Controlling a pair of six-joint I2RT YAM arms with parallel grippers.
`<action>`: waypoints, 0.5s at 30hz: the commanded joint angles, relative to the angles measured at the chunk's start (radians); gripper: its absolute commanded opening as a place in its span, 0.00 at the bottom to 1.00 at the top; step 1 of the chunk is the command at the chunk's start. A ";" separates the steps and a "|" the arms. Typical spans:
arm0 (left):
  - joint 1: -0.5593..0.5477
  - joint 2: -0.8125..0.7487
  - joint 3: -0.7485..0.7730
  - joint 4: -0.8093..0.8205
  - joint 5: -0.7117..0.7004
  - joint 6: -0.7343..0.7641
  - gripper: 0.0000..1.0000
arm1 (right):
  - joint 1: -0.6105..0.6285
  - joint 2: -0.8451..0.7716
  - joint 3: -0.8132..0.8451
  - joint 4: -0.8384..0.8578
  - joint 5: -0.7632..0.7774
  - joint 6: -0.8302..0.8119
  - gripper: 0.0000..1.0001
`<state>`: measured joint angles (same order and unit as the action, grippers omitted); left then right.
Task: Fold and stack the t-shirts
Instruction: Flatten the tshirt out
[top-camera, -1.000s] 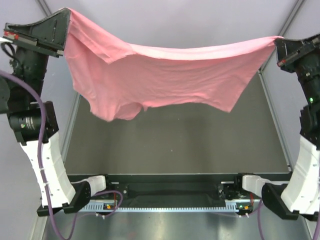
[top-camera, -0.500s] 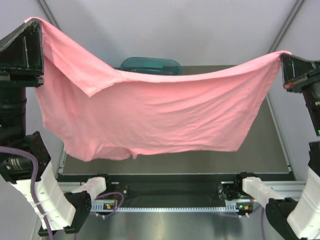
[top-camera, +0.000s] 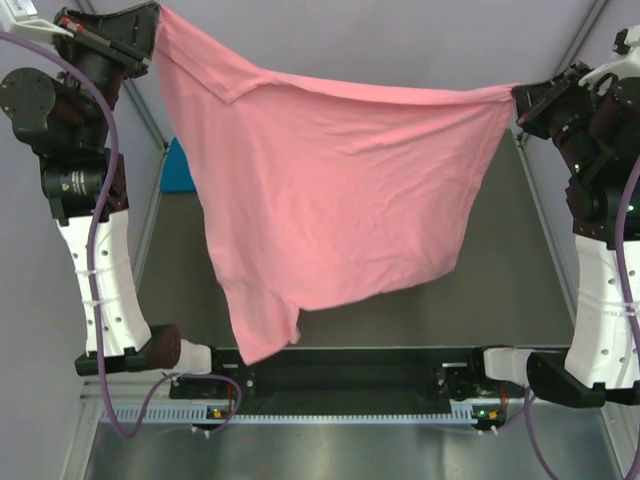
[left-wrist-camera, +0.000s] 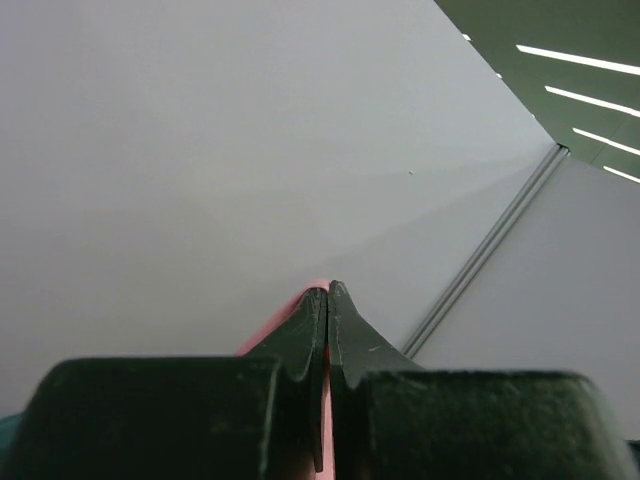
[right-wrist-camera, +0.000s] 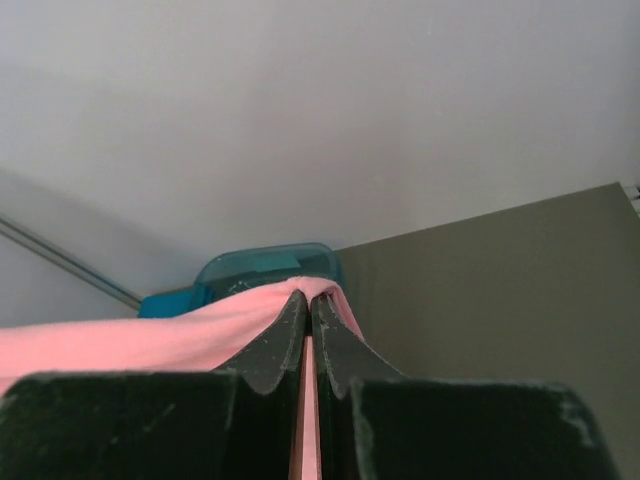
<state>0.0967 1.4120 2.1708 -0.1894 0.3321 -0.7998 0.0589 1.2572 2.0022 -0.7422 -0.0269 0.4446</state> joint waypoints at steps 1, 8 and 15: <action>0.003 -0.054 0.049 0.100 0.030 -0.024 0.00 | 0.004 -0.077 0.033 0.066 0.021 -0.027 0.00; 0.001 -0.099 0.057 0.067 0.013 0.010 0.00 | 0.005 -0.122 0.009 0.049 0.019 -0.024 0.00; 0.001 -0.226 0.038 0.005 -0.007 0.086 0.00 | 0.028 -0.267 -0.126 0.020 0.005 -0.026 0.00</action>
<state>0.0967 1.2633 2.1883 -0.2031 0.3470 -0.7635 0.0654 1.0462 1.9137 -0.7338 -0.0238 0.4362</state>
